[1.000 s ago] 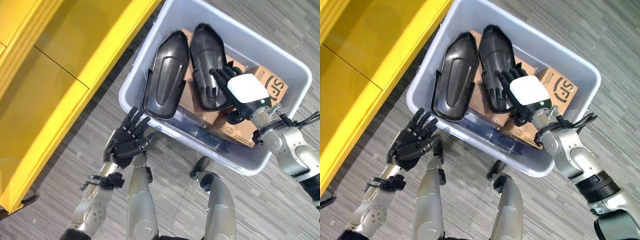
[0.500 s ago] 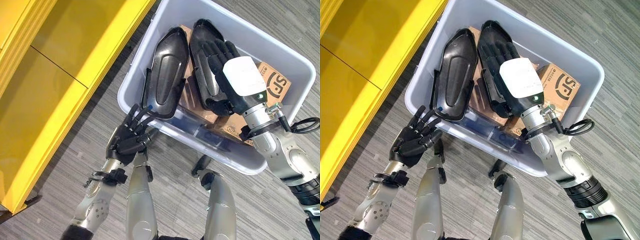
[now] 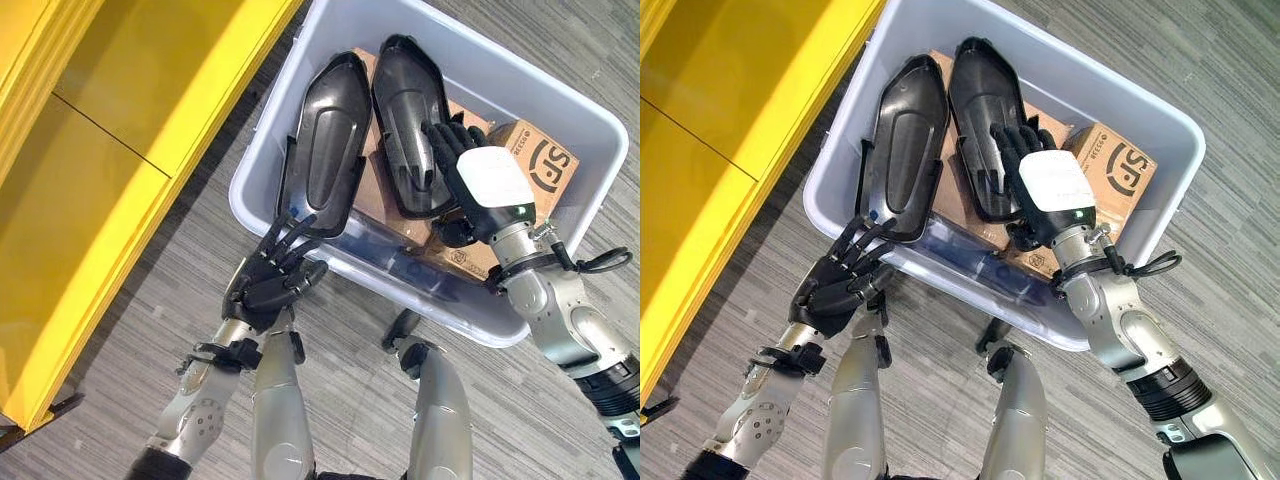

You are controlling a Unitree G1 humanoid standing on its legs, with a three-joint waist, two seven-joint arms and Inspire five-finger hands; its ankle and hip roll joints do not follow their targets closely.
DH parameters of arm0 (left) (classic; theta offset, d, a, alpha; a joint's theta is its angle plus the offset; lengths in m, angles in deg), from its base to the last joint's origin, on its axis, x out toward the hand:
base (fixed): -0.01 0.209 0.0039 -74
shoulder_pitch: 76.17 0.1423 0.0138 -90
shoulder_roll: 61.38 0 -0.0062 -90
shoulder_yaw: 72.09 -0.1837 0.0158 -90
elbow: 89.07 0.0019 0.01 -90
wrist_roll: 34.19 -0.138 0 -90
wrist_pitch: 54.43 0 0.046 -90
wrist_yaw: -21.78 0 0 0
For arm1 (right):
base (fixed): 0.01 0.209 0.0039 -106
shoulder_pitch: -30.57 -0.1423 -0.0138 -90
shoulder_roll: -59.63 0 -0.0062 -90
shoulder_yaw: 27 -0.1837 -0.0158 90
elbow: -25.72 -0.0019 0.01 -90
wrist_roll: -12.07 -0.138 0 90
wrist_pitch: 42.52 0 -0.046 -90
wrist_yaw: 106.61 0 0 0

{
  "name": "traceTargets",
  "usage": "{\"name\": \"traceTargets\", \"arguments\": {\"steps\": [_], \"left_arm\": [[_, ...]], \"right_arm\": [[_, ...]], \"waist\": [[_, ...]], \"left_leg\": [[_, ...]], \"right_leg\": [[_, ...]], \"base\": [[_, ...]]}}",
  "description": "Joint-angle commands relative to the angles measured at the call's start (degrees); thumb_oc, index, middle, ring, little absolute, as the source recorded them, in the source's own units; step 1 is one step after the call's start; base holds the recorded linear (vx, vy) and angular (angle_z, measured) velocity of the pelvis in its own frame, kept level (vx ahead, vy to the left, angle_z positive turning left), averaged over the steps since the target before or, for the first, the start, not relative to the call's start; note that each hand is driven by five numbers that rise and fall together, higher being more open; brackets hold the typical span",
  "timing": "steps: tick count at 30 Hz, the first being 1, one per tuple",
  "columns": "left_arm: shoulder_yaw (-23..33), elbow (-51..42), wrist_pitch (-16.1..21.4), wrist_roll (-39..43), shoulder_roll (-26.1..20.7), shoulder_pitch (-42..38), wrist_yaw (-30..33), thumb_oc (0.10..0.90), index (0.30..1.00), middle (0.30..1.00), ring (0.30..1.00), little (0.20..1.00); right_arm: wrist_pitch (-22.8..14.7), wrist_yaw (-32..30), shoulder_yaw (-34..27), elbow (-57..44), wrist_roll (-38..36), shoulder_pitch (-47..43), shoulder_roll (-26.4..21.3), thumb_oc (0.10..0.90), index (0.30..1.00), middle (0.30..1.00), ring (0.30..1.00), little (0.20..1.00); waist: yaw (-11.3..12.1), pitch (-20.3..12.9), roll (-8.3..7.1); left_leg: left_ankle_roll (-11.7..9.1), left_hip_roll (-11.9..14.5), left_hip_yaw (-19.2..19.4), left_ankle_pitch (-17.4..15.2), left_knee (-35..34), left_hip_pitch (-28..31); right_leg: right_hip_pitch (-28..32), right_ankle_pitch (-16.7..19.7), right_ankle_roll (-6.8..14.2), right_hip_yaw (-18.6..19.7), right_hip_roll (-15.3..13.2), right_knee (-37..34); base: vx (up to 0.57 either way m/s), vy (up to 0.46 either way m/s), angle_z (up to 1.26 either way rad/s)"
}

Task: Move parts from the plastic box to the shelf.

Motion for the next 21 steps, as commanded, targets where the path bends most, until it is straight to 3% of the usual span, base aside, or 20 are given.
{"name": "traceTargets", "arguments": {"steps": [1, 5, 8, 11, 12, 13, 15, 17, 18, 21], "left_arm": [[-0.58, -8.83, 2.48, 2.11, -0.46, -0.25, -4.18, 0.9, 1.0, 1.0, 1.0, 1.0], [-0.95, -8.41, 3.1, 0.83, -0.46, -0.18, -1.94, 0.9, 1.0, 1.0, 1.0, 1.0], [-0.37, -8.04, 2.04, 1.14, 0.0, -1.54, -1.22, 0.9, 1.0, 1.0, 1.0, 1.0], [0.43, -8.02, 0.85, 0.73, -0.69, 0.92, -0.33, 0.9, 1.0, 1.0, 1.0, 1.0], [0.74, -8.11, 0.83, 0.83, -0.71, 0.56, -0.39, 0.9, 1.0, 1.0, 1.0, 1.0], [0.99, -7.77, 0.66, 1.07, -0.57, 1.69, -1.31, 0.9, 1.0, 1.0, 1.0, 1.0], [1.69, -7.99, 0.27, 1.08, -0.5, 1.6, -1.97, 0.9, 1.0, 1.0, 1.0, 1.0], [1.53, -7.96, -1.51, 2.52, -0.15, 1.97, -2.96, 0.9, 1.0, 1.0, 1.0, 1.0], [1.63, -8.0, -2.09, 2.76, -0.12, 1.22, -3.56, 0.9, 1.0, 1.0, 1.0, 1.0], [0.46, -8.22, -4.72, 1.27, -0.06, 0.46, -5.34, 0.9, 1.0, 1.0, 1.0, 1.0]], "right_arm": [[-2.06, 0.24, -3.21, -8.12, 2.11, -1.47, -3.42, 0.9, 1.0, 1.0, 1.0, 1.0], [-2.05, -0.2, -2.84, -8.73, 2.38, -0.03, -3.14, 0.9, 1.0, 1.0, 1.0, 1.0], [-3.63, -0.1, -2.86, -7.42, 2.41, -0.84, -3.39, 0.9, 1.0, 1.0, 1.0, 1.0], [-4.09, -0.55, -3.18, -7.34, 2.49, 1.9, -3.33, 0.9, 1.0, 1.0, 1.0, 1.0], [-4.13, -0.66, -3.37, -7.33, 2.6, 1.47, -3.34, 0.9, 1.0, 1.0, 1.0, 1.0], [-4.13, -0.99, -3.05, -7.24, 3.67, 2.16, -2.95, 0.9, 1.0, 1.0, 1.0, 1.0], [-4.15, -2.35, -3.57, -7.33, 6.07, 1.9, -2.9, 0.9, 1.0, 1.0, 1.0, 1.0], [-3.93, -5.78, -3.56, -6.73, 13.17, 1.47, -2.64, 0.9, 1.0, 1.0, 1.0, 1.0], [-3.96, -5.81, -3.8, -6.69, 14.02, 0.64, -2.67, 0.9, 1.0, 1.0, 1.0, 1.0], [-4.46, -5.75, -3.38, -6.9, 14.78, -0.71, -3.13, 0.9, 1.0, 1.0, 1.0, 1.0]], "waist": [[-0.28, -0.9, -0.62], [-0.89, -0.9, -0.88], [-0.88, -0.9, -0.07], [-0.54, -0.9, 1.35], [-0.41, -0.9, 1.51], [-0.45, -0.9, 1.91], [-0.3, -0.9, 2.37], [-0.4, -0.9, 3.07], [-0.3, -0.9, 3.23], [-0.46, -0.9, 3.57]], "left_leg": [[0.04, 0.25, -0.67, -6.77, 2.56, -0.38], [-0.54, 0.16, -0.41, -8.7, 3.62, 1.46], [0.21, 0.09, -0.23, -7.27, 3.59, -0.42], [-0.07, -1.08, -1.68, -8.66, 4.53, -0.28], [0.48, -0.95, -1.41, -7.28, 4.12, -1.59], [-0.01, -1.4, -1.67, -8.63, 4.55, -0.53], [0.48, -1.39, -1.35, -7.16, 4.17, -2.18], [-0.04, -1.92, -1.69, -8.56, 4.85, -1.75], [0.51, -1.77, -1.42, -7.18, 4.5, -3.3], [0.13, -2.08, -1.84, -8.11, 5.16, -3.8]], "right_leg": [[1.93, 1.45, 6.0, -1.76, 0.07, -2.48], [3.62, 0.32, 6.92, -0.83, 0.03, -2.36], [1.75, 1.07, 6.19, -0.78, -0.09, -1.8], [1.63, -1.18, 6.88, 0.5, -0.95, 1.65], [0.37, -0.15, 6.12, -0.02, -0.84, 1.34], [1.13, -1.32, 6.87, 0.6, -1.25, 2.02], [-0.51, -0.18, 6.1, 0.1, -1.19, 1.58], [-0.47, -1.47, 6.79, 1.0, -1.58, 2.6], [-1.93, -0.36, 6.05, 0.49, -1.45, 2.27], [-2.61, -1.37, 6.65, 1.13, -1.78, 3.69]], "base": [[0.01, -0.043, -0.03], [0.02, -0.004, -0.02], [-0.04, 0.037, -0.03], [0.03, 0.013, -0.02], [0.08, 0.033, 0.01], [-0.06, 0.045, 0.03], [-0.01, 0.066, 0.0], [0.02, 0.079, 0.01], [-0.07, 0.051, -0.01], [0.02, 0.032, 0.0]]}}
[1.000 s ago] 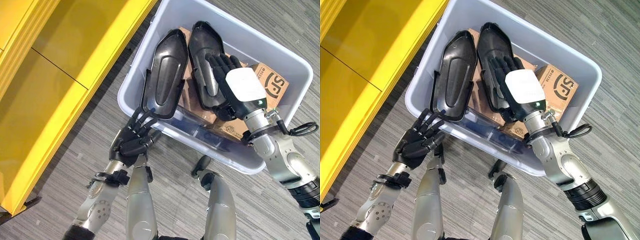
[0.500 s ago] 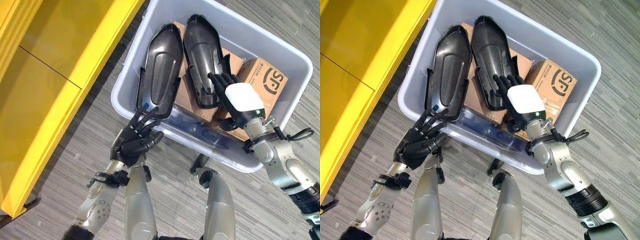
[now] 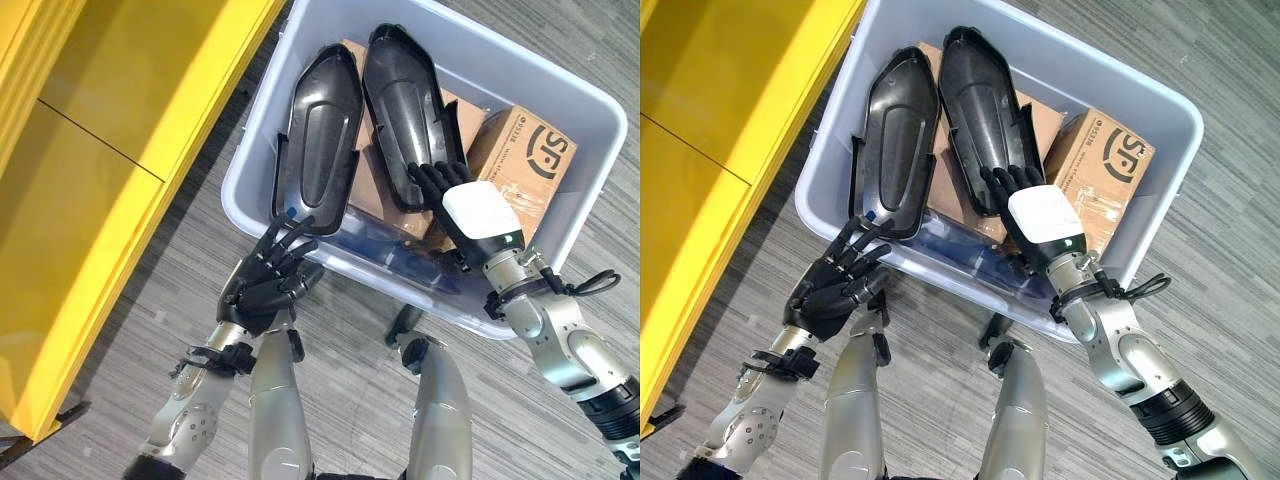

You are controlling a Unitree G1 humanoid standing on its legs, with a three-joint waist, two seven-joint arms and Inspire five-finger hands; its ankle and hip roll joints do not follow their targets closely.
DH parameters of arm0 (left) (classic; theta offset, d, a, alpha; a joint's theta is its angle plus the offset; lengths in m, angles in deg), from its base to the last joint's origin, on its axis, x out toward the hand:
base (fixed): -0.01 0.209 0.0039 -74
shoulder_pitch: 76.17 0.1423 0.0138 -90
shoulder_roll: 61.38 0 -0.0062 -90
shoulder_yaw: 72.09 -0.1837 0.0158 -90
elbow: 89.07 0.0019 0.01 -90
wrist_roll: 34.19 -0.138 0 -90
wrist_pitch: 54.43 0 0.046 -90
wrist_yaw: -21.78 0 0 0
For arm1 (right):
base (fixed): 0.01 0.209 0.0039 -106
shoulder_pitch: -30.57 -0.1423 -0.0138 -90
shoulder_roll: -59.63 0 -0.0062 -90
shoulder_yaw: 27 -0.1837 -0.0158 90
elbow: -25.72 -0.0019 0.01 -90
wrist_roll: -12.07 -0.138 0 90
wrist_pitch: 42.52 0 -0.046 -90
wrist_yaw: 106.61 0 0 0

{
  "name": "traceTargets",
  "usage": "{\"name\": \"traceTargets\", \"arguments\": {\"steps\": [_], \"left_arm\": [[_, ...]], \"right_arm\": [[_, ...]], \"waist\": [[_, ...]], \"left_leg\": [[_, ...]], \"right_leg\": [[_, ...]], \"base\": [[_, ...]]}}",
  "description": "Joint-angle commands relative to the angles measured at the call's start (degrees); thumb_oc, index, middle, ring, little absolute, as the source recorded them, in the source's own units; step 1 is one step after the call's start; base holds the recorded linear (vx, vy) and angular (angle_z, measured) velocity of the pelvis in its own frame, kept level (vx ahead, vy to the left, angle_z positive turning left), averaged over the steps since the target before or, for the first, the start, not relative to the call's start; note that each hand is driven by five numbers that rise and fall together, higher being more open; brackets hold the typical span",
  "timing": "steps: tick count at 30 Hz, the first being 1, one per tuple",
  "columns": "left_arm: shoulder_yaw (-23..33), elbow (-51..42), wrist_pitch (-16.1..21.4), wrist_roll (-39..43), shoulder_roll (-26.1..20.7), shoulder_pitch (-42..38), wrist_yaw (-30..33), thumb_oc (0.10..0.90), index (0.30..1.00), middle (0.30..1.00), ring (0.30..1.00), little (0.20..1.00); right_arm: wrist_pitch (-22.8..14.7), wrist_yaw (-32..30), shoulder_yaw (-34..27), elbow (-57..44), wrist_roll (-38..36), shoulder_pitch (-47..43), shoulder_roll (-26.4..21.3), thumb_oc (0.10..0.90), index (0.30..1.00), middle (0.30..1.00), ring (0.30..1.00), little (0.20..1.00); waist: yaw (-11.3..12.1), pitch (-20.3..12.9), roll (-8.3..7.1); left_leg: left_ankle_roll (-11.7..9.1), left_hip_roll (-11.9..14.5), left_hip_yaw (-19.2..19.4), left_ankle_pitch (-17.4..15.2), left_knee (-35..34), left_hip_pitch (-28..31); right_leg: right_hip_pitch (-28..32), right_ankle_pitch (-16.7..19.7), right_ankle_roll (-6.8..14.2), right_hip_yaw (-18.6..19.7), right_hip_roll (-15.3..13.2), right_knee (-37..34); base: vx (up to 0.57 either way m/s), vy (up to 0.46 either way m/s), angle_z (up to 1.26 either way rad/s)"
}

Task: Move parts from the plastic box to the shelf.

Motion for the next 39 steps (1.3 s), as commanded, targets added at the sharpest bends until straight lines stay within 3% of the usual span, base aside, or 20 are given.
{"name": "traceTargets", "arguments": {"steps": [1, 4, 7, 12, 24, 26, 28, 30, 33, 39], "left_arm": [[-2.79, -6.49, -2.46, 1.89, -0.03, -1.4, -4.23, 0.9, 1.0, 1.0, 1.0, 1.0], [-3.3, -7.33, -2.37, 3.48, -0.56, -2.0, -3.96, 0.9, 1.0, 1.0, 1.0, 1.0], [-3.51, -6.94, 1.11, 2.14, -0.37, -2.86, 0.17, 0.9, 1.0, 1.0, 1.0, 1.0], [-2.68, -6.06, 2.38, 1.36, -0.13, -3.68, 0.7, 0.9, 1.0, 1.0, 1.0, 1.0], [-1.69, -5.54, -0.31, -1.27, 0.17, -4.64, 0.04, 0.9, 1.0, 1.0, 1.0, 1.0], [-1.72, -5.68, 0.11, -0.84, 0.07, -4.62, 1.27, 0.9, 1.0, 1.0, 1.0, 1.0], [-1.51, -5.59, 0.13, -0.92, 0.27, -4.61, 1.19, 0.9, 1.0, 1.0, 1.0, 1.0], [-1.72, -5.67, -1.26, -1.11, 0.69, -4.78, -0.92, 0.9, 1.0, 1.0, 1.0, 1.0], [-2.2, -5.67, -2.02, -1.71, 0.99, -5.08, -2.42, 0.9, 1.0, 1.0, 1.0, 1.0], [-3.28, -5.41, -1.53, -0.89, 2.19, -6.37, 0.8, 0.9, 1.0, 1.0, 1.0, 1.0]], "right_arm": [[-2.9, -6.02, -2.99, -4.75, 1.57, -6.66, -3.72, 0.9, 1.0, 1.0, 1.0, 1.0], [-2.4, -5.03, -2.66, -4.81, 0.8, -8.1, -4.4, 0.9, 1.0, 1.0, 1.0, 1.0], [-1.36, -6.29, 0.1, -2.5, 0.72, -11.32, -4.66, 0.9, 1.0, 1.0, 1.0, 1.0], [1.34, -8.59, 1.82, 0.76, 2.56, -13.96, -3.29, 0.9, 1.0, 1.0, 1.0, 1.0], [6.26, -11.23, 1.98, 5.09, -1.24, -16.66, -2.02, 0.9, 1.0, 1.0, 1.0, 1.0], [9.46, -11.79, 1.55, 6.1, -2.0, -16.35, -1.69, 0.9, 1.0, 1.0, 1.0, 1.0], [10.16, -12.64, 1.2, 6.42, -2.08, -15.93, -1.33, 0.9, 1.0, 1.0, 1.0, 1.0], [9.85, -16.01, 0.23, 6.73, -4.75, -14.84, -0.5, 0.9, 1.0, 1.0, 1.0, 1.0], [8.8, -15.83, -1.2, 7.21, -5.9, -14.1, 0.39, 0.9, 1.0, 1.0, 1.0, 1.0], [7.83, -16.43, -1.55, 7.48, -6.59, -12.57, 2.03, 0.9, 1.0, 1.0, 1.0, 1.0]], "waist": [[0.25, -0.88, 2.53], [0.27, -0.88, 2.76], [0.89, -0.88, 3.1], [1.49, -0.88, 3.6], [2.21, -0.88, 3.62], [2.13, -0.88, 3.38], [2.02, -0.88, 3.29], [1.63, -0.88, 3.32], [1.34, -0.88, 3.41], [0.54, -0.88, 3.5]], "left_leg": [[-0.96, -1.04, -2.76, -6.59, 1.36, -0.58], [-1.06, -1.26, -2.98, -6.72, 1.93, -1.68], [-1.1, -1.49, -3.63, -6.84, 3.08, -4.02], [-1.06, -2.09, -4.38, -7.22, 4.92, -7.13], [-0.96, -2.48, -5.99, -7.67, 7.91, -12.63], [-0.85, -2.4, -6.5, -8.26, 9.43, -13.89], [-0.88, -2.3, -6.45, -8.34, 9.65, -14.16], [-0.88, -2.22, -6.43, -8.44, 9.92, -14.72], [-0.87, -2.08, -6.07, -8.42, 9.92, -14.84], [-1.22, -1.66, -5.62, -8.1, 9.56, -15.15]], "right_leg": [[1.07, -2.09, 6.07, -1.7, -0.2, 2.11], [-0.03, -2.08, 6.07, -1.68, -0.27, 2.49], [-2.2, -2.06, 5.84, -1.82, -0.44, 3.38], [-5.15, -2.13, 5.57, -2.19, -0.99, 4.98], [-9.91, -2.32, 5.62, -2.48, -1.76, 8.25], [-10.88, -2.24, 5.67, -2.32, -1.69, 8.85], [-11.06, -2.19, 5.71, -2.24, -1.6, 8.83], [-11.73, -2.13, 5.74, -1.81, -1.43, 8.89], [-12.04, -2.05, 5.81, -1.57, -1.42, 8.95], [-12.91, -1.93, 5.91, -0.87, -1.23, 8.96]], "base": [[-0.01, 0.032, 0.0], [0.0, 0.0, 0.0], [-0.03, 0.018, 0.0], [-0.01, 0.005, 0.02], [0.0, -0.001, 0.03], [0.0, 0.0, 0.0], [0.0, 0.0, 0.0], [0.0, 0.0, 0.0], [-0.02, 0.029, -0.07], [0.0, 0.011, -0.02]]}}
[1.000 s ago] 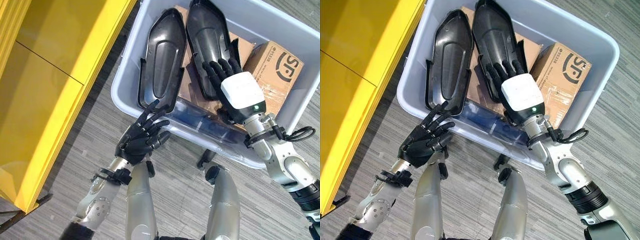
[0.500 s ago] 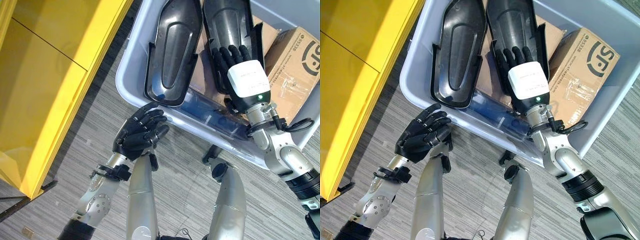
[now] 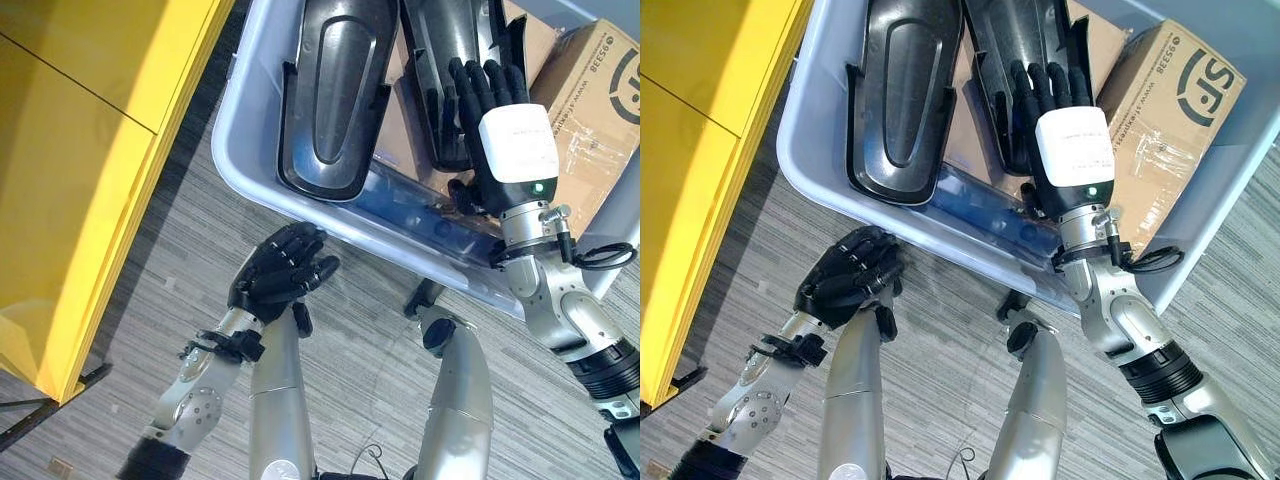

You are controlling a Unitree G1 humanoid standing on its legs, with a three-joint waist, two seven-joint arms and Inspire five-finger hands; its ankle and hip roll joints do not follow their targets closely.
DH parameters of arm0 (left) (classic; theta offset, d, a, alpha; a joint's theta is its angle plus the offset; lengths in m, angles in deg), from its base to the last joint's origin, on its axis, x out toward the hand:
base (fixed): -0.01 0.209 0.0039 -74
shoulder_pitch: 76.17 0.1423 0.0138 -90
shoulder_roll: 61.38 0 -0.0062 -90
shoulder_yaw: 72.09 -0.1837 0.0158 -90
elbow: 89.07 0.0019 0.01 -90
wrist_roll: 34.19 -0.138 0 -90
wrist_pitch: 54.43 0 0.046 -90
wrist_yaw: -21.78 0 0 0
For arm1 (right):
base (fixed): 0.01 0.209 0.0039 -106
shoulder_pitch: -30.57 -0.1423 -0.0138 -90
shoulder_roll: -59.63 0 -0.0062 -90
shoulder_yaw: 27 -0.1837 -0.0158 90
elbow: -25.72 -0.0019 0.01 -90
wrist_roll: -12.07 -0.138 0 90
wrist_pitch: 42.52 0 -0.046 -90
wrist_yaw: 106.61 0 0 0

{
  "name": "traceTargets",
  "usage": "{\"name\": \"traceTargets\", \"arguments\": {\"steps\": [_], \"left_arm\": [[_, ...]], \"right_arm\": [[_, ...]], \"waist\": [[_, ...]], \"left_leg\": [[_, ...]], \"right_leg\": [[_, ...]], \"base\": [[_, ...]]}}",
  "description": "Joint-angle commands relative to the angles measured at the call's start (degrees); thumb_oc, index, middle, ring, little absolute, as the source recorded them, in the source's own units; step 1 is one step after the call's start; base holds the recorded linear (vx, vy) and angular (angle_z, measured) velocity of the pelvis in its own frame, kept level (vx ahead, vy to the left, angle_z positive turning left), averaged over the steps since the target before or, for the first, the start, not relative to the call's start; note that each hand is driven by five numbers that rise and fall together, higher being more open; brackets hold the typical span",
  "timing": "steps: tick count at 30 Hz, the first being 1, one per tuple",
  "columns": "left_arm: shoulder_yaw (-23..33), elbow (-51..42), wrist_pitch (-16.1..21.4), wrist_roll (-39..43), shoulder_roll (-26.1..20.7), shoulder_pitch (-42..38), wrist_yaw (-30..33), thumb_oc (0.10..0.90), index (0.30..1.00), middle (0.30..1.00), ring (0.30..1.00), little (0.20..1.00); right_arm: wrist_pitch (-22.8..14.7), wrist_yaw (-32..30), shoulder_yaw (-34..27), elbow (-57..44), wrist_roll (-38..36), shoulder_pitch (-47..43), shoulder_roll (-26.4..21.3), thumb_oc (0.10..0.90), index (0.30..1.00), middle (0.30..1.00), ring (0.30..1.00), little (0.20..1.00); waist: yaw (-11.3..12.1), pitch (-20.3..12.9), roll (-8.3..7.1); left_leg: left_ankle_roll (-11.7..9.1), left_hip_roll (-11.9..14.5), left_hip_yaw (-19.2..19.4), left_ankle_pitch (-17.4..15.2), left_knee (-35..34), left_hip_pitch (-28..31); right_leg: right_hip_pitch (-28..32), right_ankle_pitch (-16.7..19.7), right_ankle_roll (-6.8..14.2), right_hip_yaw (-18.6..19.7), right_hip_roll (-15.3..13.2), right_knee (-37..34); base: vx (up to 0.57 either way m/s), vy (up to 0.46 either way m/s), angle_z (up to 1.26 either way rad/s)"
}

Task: Move parts from the plastic box to the shelf.

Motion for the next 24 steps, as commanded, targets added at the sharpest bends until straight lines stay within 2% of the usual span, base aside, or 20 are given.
{"name": "traceTargets", "arguments": {"steps": [1, 11, 12, 13, 17, 24], "left_arm": [[-1.66, -5.23, 2.31, -0.09, 2.18, -2.08, -0.18, 0.9, 1.0, 1.0, 1.0, 1.0], [-0.57, -4.49, 2.37, -0.07, 3.14, -3.01, 0.17, 0.9, 1.0, 1.0, 1.0, 1.0], [-0.54, -4.43, 2.32, -0.3, 3.0, -3.29, 0.26, 0.9, 1.0, 1.0, 1.0, 1.0], [-0.47, -4.42, 2.31, -0.36, 2.88, -3.29, 0.34, 0.9, 1.0, 1.0, 1.0, 1.0], [0.21, -4.34, 1.94, -0.4, 2.33, -2.97, -0.1, 0.9, 1.0, 1.0, 1.0, 1.0], [1.31, -4.03, 1.17, -0.27, 0.97, -2.34, -2.14, 0.9, 1.0, 1.0, 1.0, 1.0]], "right_arm": [[0.21, -2.63, -2.16, 1.91, -0.43, -2.46, -0.36, 0.9, 1.0, 1.0, 1.0, 1.0], [0.88, 3.05, -1.36, 2.52, 1.65, -4.66, 0.32, 0.9, 1.0, 1.0, 1.0, 1.0], [0.87, 4.58, -0.67, 2.95, 2.43, -5.39, 0.16, 0.675, 0.684, 0.684, 0.684, 0.684], [0.31, 6.19, -0.32, 3.13, 3.24, -5.79, 0.12, 0.402, 0.303, 0.303, 0.303, 0.303], [-0.14, 11.99, 2.02, 3.71, 5.3, -7.62, -0.93, 0.4, 0.3, 0.3, 0.3, 0.3], [0.6, 14.26, 5.15, 7.34, 7.46, -11.42, -2.43, 0.4, 0.3, 0.3, 0.3, 0.3]], "waist": [[0.39, -0.89, 2.8], [0.69, -0.89, 2.96], [0.91, -0.89, 2.99], [1.01, -0.89, 2.99], [2.03, -0.89, 3.01], [3.44, -0.89, 2.94]], "left_leg": [[-1.96, -0.97, -3.93, -5.88, 1.56, -0.3], [-2.48, -0.96, -3.93, -5.32, 1.06, -1.63], [-2.49, -1.03, -4.12, -5.19, 1.11, -2.29], [-2.51, -1.06, -4.26, -5.12, 1.17, -2.6], [-2.51, -1.44, -4.93, -4.69, 1.2, -3.51], [-2.35, -1.74, -5.94, -3.81, 0.19, -3.26]], "right_leg": [[0.4, -1.75, 5.87, -2.39, 0.73, 4.61], [-1.09, -0.71, 6.11, -2.76, 0.46, 3.55], [-1.63, -0.76, 6.11, -2.83, 0.34, 3.8], [-1.87, -0.77, 6.12, -2.92, 0.29, 3.97], [-2.32, -0.85, 6.11, -3.59, -0.08, 4.75], [-1.15, -0.84, 6.36, -5.06, -0.7, 4.95]], "base": [[0.0, 0.0, 0.0], [0.0, 0.0, 0.0], [0.0, 0.0, 0.0], [0.0, 0.0, 0.0], [0.0, 0.0, 0.0], [-0.01, -0.037, 0.03]]}}
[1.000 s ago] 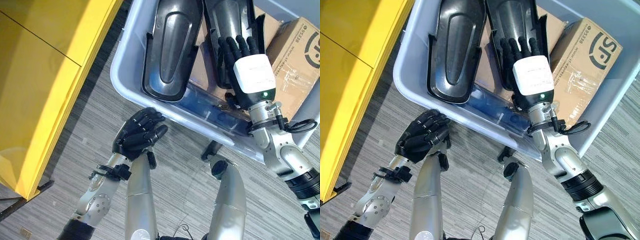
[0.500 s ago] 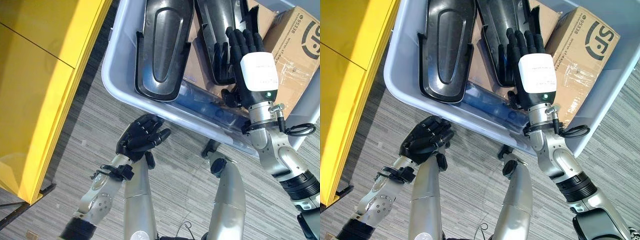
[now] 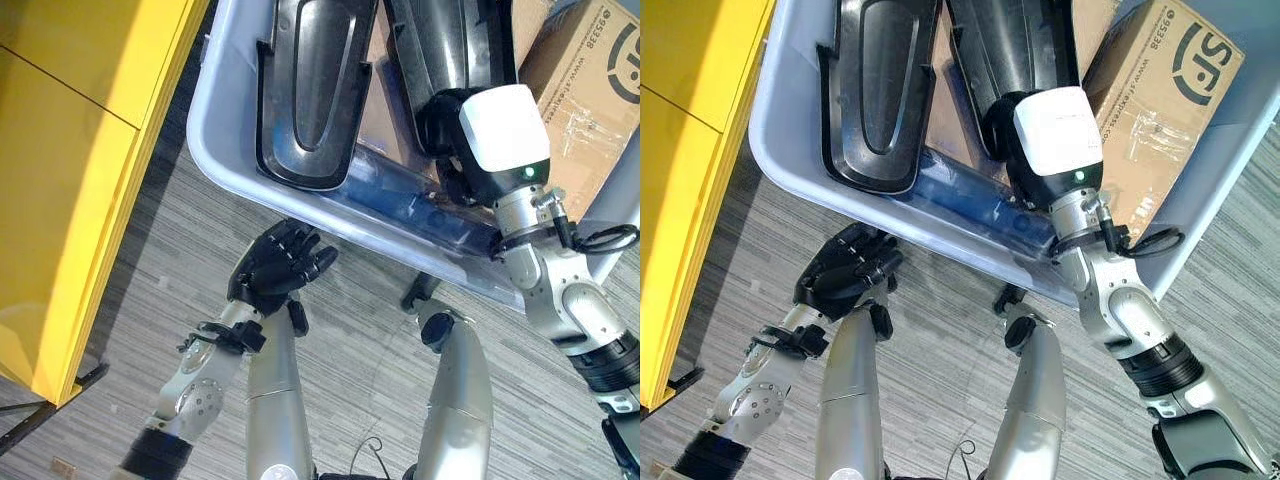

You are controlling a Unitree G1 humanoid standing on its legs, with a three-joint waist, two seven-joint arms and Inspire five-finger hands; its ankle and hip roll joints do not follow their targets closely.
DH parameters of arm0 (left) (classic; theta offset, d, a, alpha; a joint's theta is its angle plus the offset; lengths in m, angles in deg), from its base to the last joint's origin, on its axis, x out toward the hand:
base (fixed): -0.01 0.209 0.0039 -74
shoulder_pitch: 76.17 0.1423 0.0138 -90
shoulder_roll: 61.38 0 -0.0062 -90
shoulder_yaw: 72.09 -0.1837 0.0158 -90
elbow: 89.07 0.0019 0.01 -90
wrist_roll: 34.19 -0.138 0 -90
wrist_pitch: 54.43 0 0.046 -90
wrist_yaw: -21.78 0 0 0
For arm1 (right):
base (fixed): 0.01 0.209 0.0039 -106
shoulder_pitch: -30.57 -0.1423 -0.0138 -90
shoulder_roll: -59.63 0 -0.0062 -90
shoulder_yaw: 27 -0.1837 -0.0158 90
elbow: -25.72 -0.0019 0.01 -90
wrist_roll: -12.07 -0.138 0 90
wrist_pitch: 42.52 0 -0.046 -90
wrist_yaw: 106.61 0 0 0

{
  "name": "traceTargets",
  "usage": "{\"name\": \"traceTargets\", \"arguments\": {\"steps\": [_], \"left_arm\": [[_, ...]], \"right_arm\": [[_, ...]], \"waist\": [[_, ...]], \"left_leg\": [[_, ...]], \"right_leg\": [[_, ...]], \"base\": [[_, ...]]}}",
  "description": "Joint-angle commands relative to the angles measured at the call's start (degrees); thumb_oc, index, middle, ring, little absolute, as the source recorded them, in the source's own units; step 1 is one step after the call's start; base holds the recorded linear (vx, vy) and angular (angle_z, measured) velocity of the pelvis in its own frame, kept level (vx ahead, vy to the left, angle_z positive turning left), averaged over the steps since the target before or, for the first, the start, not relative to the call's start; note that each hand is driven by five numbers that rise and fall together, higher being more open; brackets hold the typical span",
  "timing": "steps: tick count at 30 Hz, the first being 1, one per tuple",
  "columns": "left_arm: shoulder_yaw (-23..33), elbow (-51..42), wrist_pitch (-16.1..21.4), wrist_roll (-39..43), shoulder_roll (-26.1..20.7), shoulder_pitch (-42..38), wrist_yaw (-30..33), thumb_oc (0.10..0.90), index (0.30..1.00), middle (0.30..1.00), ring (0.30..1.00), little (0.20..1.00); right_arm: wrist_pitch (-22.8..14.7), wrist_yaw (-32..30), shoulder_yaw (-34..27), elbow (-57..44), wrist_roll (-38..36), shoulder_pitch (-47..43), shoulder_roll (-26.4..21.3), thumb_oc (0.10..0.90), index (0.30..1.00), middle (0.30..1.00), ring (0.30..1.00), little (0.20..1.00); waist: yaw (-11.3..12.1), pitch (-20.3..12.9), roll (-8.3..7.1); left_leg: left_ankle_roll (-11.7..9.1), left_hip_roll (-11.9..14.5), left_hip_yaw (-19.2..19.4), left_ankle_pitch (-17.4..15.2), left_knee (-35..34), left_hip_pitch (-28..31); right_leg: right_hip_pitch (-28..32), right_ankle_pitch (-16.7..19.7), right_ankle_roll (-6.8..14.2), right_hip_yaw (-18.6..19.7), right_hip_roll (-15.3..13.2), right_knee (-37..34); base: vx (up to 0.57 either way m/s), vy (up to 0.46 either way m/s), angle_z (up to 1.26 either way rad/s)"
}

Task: Move parts from the plastic box to the shelf.

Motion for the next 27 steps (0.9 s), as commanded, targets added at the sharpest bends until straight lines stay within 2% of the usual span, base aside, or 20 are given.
{"name": "traceTargets", "arguments": {"steps": [1, 6, 8, 12, 16, 17, 18, 19, 22, 27], "left_arm": [[-0.41, -5.29, 1.44, -0.41, 0.76, -0.23, -3.55, 0.9, 1.0, 1.0, 1.0, 1.0], [-0.33, -4.91, 1.03, -4.54, 0.04, 0.3, -2.94, 0.9, 1.0, 1.0, 1.0, 1.0], [0.44, -4.94, 2.52, -4.56, -0.74, 1.01, -0.59, 0.9, 1.0, 1.0, 1.0, 1.0], [1.83, -6.2, 3.86, -4.84, -0.97, 3.49, -3.5, 0.9, 1.0, 1.0, 1.0, 1.0], [2.45, -6.71, 3.22, -5.09, -0.17, 4.84, -4.6, 0.9, 1.0, 1.0, 1.0, 1.0], [2.84, -7.06, 3.21, -5.61, -0.18, 4.55, -4.68, 0.9, 1.0, 1.0, 1.0, 1.0], [2.66, -6.94, 3.22, -5.64, -0.07, 5.23, -4.73, 0.9, 1.0, 1.0, 1.0, 1.0], [3.2, -7.35, 3.74, -5.12, 0.15, 5.62, -4.93, 0.9, 1.0, 1.0, 1.0, 1.0], [4.26, -8.19, 3.9, -6.26, 0.36, 6.97, -5.41, 0.9, 1.0, 1.0, 1.0, 1.0], [6.03, -9.04, 3.7, -9.68, 0.25, 9.75, -3.25, 0.9, 1.0, 1.0, 1.0, 1.0]], "right_arm": [[1.61, 3.93, 3.02, 7.93, 0.86, -5.14, -0.86, 0.4, 0.3, 0.3, 0.3, 0.3], [1.64, 3.21, 3.65, 9.1, -0.89, -6.38, -1.35, 0.4, 0.3, 0.3, 0.3, 0.3], [0.42, 2.6, 3.21, 7.76, -2.7, -6.07, -2.02, 0.4, 0.3, 0.3, 0.3, 0.3], [-1.75, 2.57, 0.13, 3.23, -4.46, -2.49, -2.15, 0.4, 0.3, 0.3, 0.3, 0.3], [-5.27, -0.1, -1.71, -0.83, -5.55, 0.53, -0.92, 0.4, 0.3, 0.3, 0.3, 0.3], [-6.06, 0.03, -2.94, -2.19, -5.93, 0.84, -0.59, 0.4, 0.3, 0.3, 0.3, 0.3], [-6.52, 0.08, -3.05, -2.68, -6.32, 1.64, -0.33, 0.4, 0.3, 0.3, 0.3, 0.3], [-7.57, -0.63, -4.26, -5.2, -7.37, 2.17, -0.02, 0.4, 0.3, 0.3, 0.3, 0.3], [-8.72, -2.41, -6.36, -9.36, -8.01, 4.3, 0.47, 0.4, 0.3, 0.3, 0.3, 0.3], [-9.86, -10.15, -12.56, -14.54, -14.36, 8.61, 0.41, 0.4, 0.3, 0.3, 0.3, 0.3]], "waist": [[3.62, -0.8, 2.82], [3.85, -0.8, 2.89], [3.62, -0.8, 2.96], [3.56, -0.8, 3.24], [3.47, -0.8, 3.4], [3.54, -0.8, 3.4], [3.4, -0.8, 3.4], [3.42, -0.8, 3.45], [3.25, -0.8, 3.57], [2.64, -0.8, 3.73]], "left_leg": [[-1.18, -1.83, -3.22, -4.47, 0.4, -0.95], [-1.12, -1.69, -2.88, -4.32, -0.44, 0.79], [-1.3, -1.6, -2.4, -4.23, -1.0, 2.2], [-1.18, -1.44, -1.83, -4.21, -2.19, 5.47], [-0.83, -1.63, -1.32, -4.28, -3.77, 9.87], [-0.29, -1.37, -0.9, -2.77, -4.53, 9.5], [-0.8, -1.52, -1.04, -4.11, -4.28, 11.43], [-0.24, -1.17, -0.03, -2.87, -5.6, 13.13], [-0.09, -0.82, 1.48, -2.95, -7.47, 18.49], [0.46, -0.65, 4.77, -2.76, -12.57, 32.86]], "right_leg": [[0.84, -0.17, 7.29, -3.56, -0.66, 3.44], [2.77, 0.39, 7.37, -4.21, -0.81, 1.99], [3.78, 0.55, 7.31, -4.29, -0.5, 1.39], [6.05, 0.03, 7.03, -4.03, -0.47, 1.43], [9.56, -0.7, 7.17, -3.5, -0.38, 1.21], [9.24, 0.36, 6.27, -4.22, -0.13, 0.53], [10.89, -0.77, 7.04, -3.5, -0.14, 0.93], [12.23, -0.17, 6.24, -4.24, 0.12, -0.05], [16.55, -0.59, 6.44, -4.3, 0.28, -1.48], [29.18, -1.78, 6.96, -4.95, 0.14, -5.62]], "base": [[-0.01, -0.039, 0.01], [0.0, -0.002, -0.02], [0.0, 0.018, 0.01], [0.01, 0.011, 0.02], [-0.01, 0.006, 0.02], [0.01, 0.002, 0.04], [-0.04, 0.021, 0.04], [0.02, 0.032, 0.03], [0.0, 0.036, -0.02], [0.05, 0.052, -0.07]]}}
